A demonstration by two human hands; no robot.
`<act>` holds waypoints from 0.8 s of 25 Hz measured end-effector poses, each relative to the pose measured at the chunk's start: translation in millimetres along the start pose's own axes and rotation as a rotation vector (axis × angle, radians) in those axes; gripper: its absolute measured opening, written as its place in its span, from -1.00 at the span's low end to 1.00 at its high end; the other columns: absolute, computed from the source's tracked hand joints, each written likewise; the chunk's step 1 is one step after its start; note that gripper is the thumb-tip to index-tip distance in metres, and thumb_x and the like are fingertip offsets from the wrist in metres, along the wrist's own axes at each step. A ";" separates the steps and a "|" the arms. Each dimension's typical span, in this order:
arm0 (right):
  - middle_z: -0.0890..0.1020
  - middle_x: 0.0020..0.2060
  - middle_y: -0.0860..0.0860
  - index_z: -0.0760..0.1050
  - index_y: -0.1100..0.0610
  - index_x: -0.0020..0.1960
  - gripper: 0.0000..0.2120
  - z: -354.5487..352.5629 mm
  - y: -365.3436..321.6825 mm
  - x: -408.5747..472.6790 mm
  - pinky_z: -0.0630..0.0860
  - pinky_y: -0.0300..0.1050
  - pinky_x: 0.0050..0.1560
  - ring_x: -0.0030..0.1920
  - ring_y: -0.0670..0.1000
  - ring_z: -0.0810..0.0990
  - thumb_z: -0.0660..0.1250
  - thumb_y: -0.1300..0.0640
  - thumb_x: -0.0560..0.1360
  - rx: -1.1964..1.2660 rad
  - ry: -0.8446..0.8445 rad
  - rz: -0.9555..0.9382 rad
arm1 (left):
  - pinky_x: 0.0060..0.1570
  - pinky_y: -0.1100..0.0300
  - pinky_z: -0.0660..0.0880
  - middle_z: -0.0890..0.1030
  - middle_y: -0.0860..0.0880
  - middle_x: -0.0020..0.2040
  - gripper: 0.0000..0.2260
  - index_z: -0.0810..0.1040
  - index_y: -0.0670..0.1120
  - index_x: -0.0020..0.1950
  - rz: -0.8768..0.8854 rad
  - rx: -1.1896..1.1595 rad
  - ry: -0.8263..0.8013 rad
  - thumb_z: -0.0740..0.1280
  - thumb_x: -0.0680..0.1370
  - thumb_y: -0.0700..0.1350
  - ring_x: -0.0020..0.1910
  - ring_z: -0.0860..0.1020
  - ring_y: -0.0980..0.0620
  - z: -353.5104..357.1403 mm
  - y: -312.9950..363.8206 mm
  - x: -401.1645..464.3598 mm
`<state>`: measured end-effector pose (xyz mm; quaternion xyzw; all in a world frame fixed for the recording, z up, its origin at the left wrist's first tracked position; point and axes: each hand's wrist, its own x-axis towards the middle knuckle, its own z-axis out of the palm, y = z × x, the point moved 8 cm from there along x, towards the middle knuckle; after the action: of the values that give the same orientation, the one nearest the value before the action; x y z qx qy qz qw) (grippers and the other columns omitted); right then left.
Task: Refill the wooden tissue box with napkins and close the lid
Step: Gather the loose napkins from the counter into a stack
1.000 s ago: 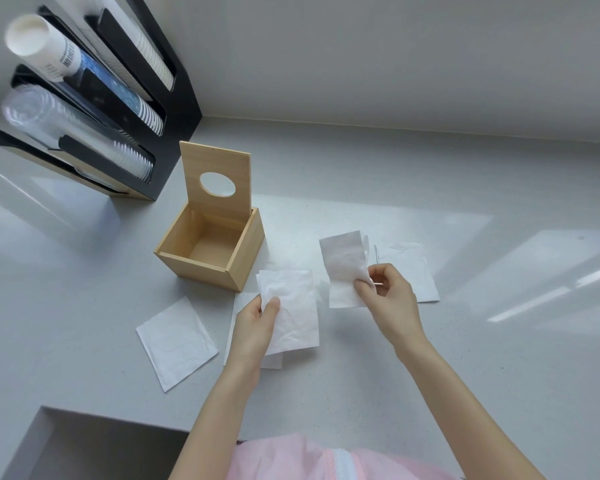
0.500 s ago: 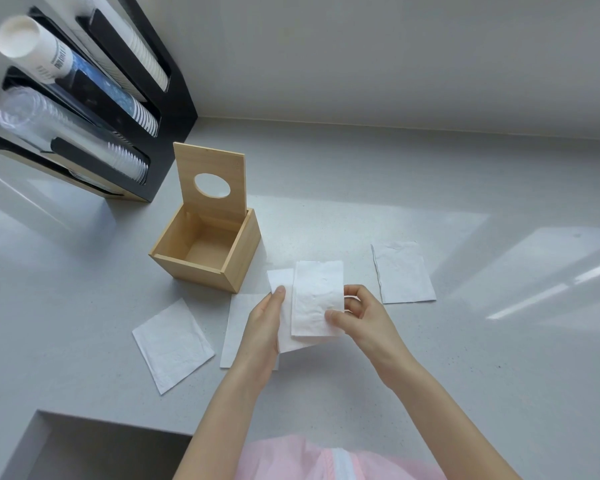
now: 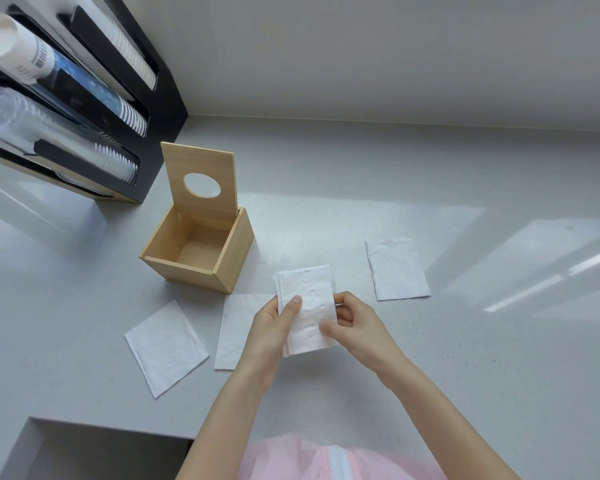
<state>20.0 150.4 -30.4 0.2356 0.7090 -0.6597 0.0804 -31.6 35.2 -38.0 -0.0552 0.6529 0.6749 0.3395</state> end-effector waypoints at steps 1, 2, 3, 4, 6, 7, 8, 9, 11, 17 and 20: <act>0.67 -0.09 -0.02 0.47 -0.04 -0.05 -0.82 -4.2 1.3 0.4 0.56 -0.13 0.00 -0.10 -0.04 0.66 0.28 0.23 0.46 -0.012 0.005 0.013 | 0.06 0.00 0.54 0.65 -0.13 0.07 -0.81 0.55 -0.08 0.10 -0.004 0.000 0.007 0.20 0.57 -0.10 0.03 0.63 -0.08 0.2 -1.1 0.4; 0.66 -0.12 -0.03 0.48 -0.04 -0.06 -0.86 -10.7 2.3 1.5 0.55 -0.08 0.02 -0.13 -0.05 0.65 0.29 0.19 0.47 -0.026 0.028 0.025 | 0.07 0.00 0.54 0.65 -0.12 0.06 -0.82 0.55 -0.08 0.09 -0.007 -0.005 0.015 0.20 0.57 -0.10 0.03 0.62 -0.08 0.3 -1.8 1.1; 0.65 -0.14 -0.04 0.49 -0.03 -0.06 -0.89 -21.6 3.5 3.4 0.55 -0.05 0.03 -0.14 -0.05 0.64 0.29 0.16 0.48 -0.056 0.079 0.031 | 0.06 0.02 0.54 0.65 -0.10 0.05 -0.83 0.55 -0.08 0.07 -0.008 -0.010 0.019 0.20 0.57 -0.11 0.02 0.62 -0.07 -0.1 -1.9 1.8; 0.63 -0.11 -0.03 0.49 0.00 -0.03 -0.91 -37.6 4.6 6.8 0.53 -0.06 0.03 -0.12 -0.04 0.64 0.28 0.15 0.48 -0.124 0.165 0.033 | 0.05 0.05 0.55 0.66 -0.09 0.03 -0.84 0.56 -0.07 0.05 -0.009 -0.014 0.019 0.20 0.57 -0.11 0.00 0.63 -0.05 -0.1 -2.0 2.8; 0.60 0.03 0.05 0.47 0.10 0.11 -0.80 -77.5 6.2 15.0 0.46 -0.07 0.06 0.00 0.04 0.59 0.26 0.13 0.49 -0.347 0.374 0.060 | 0.04 0.08 0.54 0.66 -0.05 0.00 -0.84 0.57 -0.06 0.03 -0.014 -0.020 0.015 0.21 0.57 -0.11 -0.02 0.63 -0.02 0.0 -2.1 4.4; 0.54 0.12 0.10 0.43 0.16 0.19 -0.71 -96.3 7.6 18.8 0.43 -0.04 0.11 0.09 0.09 0.54 0.26 0.12 0.50 -0.456 0.456 0.099 | 0.05 0.08 0.54 0.66 -0.04 -0.01 -0.84 0.57 -0.07 0.04 -0.017 -0.020 0.013 0.21 0.57 -0.11 -0.02 0.63 -0.02 0.5 -2.1 4.7; 0.47 0.20 0.16 0.37 0.21 0.25 -0.64 -113.5 10.1 22.1 0.40 0.01 0.15 0.18 0.15 0.46 0.25 0.10 0.50 -0.548 0.518 0.148 | 0.04 0.09 0.54 0.66 -0.04 -0.02 -0.84 0.57 -0.07 0.05 -0.019 -0.018 0.010 0.21 0.57 -0.11 -0.02 0.63 -0.01 1.6 -2.1 5.2; 0.39 0.25 0.21 0.32 0.26 0.28 -0.58 -127.8 12.0 25.4 0.37 0.06 0.19 0.25 0.20 0.39 0.25 0.08 0.50 -0.625 0.569 0.194 | 0.02 0.11 0.54 0.66 -0.03 -0.02 -0.84 0.57 -0.06 0.04 -0.022 -0.013 0.008 0.21 0.56 -0.11 -0.02 0.63 0.00 2.7 -2.3 5.3; 0.33 0.26 0.28 0.27 0.35 0.27 -0.51 -146.8 14.7 31.0 0.34 0.11 0.19 0.27 0.25 0.31 0.27 0.04 0.50 -0.729 0.630 0.272 | -0.03 0.16 0.55 0.66 -0.01 -0.02 -0.86 0.57 -0.02 0.00 -0.029 -0.006 0.005 0.21 0.56 -0.10 -0.04 0.63 0.03 4.8 -2.3 5.0; 0.38 0.23 0.26 0.32 0.35 0.23 -0.60 -148.2 20.6 44.2 0.35 0.12 0.19 0.26 0.24 0.35 0.22 0.09 0.52 -0.718 0.586 0.332 | -0.02 0.16 0.55 0.65 0.01 -0.01 -0.86 0.56 0.00 -0.01 -0.042 -0.012 0.004 0.21 0.57 -0.10 -0.03 0.62 0.05 8.2 -0.3 5.5; 0.46 0.15 0.27 0.39 0.36 0.10 -0.73 -142.8 16.8 44.7 0.39 0.07 0.09 0.17 0.23 0.42 0.14 0.15 0.54 -0.767 0.569 0.270 | -0.03 0.18 0.55 0.65 0.02 -0.02 -0.86 0.55 0.01 -0.02 -0.040 -0.008 0.002 0.20 0.57 -0.10 -0.05 0.62 0.06 10.3 1.1 5.5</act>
<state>16.4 299.8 -47.8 0.4495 0.8577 -0.2445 0.0494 -32.6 46.8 -38.5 -0.0705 0.6494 0.6704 0.3521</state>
